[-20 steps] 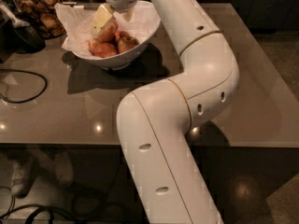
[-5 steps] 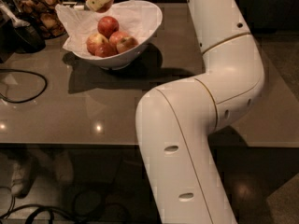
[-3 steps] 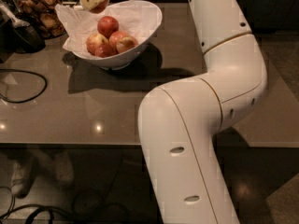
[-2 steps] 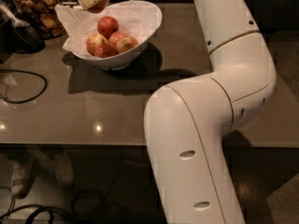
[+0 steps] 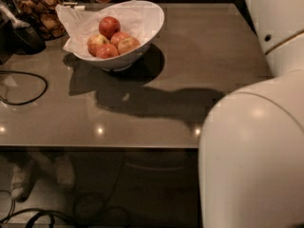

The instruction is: Pick apple from white bowl

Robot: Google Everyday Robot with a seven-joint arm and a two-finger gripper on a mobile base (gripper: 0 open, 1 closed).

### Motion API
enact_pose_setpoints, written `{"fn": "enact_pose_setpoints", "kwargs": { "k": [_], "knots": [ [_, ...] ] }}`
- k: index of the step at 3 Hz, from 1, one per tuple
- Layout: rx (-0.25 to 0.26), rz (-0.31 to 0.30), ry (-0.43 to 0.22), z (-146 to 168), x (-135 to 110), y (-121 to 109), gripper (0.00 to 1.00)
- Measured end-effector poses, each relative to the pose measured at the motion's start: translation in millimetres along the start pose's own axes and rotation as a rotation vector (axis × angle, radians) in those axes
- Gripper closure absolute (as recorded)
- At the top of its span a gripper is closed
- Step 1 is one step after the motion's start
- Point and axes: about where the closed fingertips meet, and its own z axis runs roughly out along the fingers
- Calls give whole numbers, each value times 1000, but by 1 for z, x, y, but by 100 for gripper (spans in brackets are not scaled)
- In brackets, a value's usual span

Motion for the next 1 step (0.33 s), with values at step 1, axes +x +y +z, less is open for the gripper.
{"fn": "enact_pose_setpoints", "kwargs": {
  "k": [1],
  "knots": [
    [-17,4,13,5,5,17,100]
  ]
}}
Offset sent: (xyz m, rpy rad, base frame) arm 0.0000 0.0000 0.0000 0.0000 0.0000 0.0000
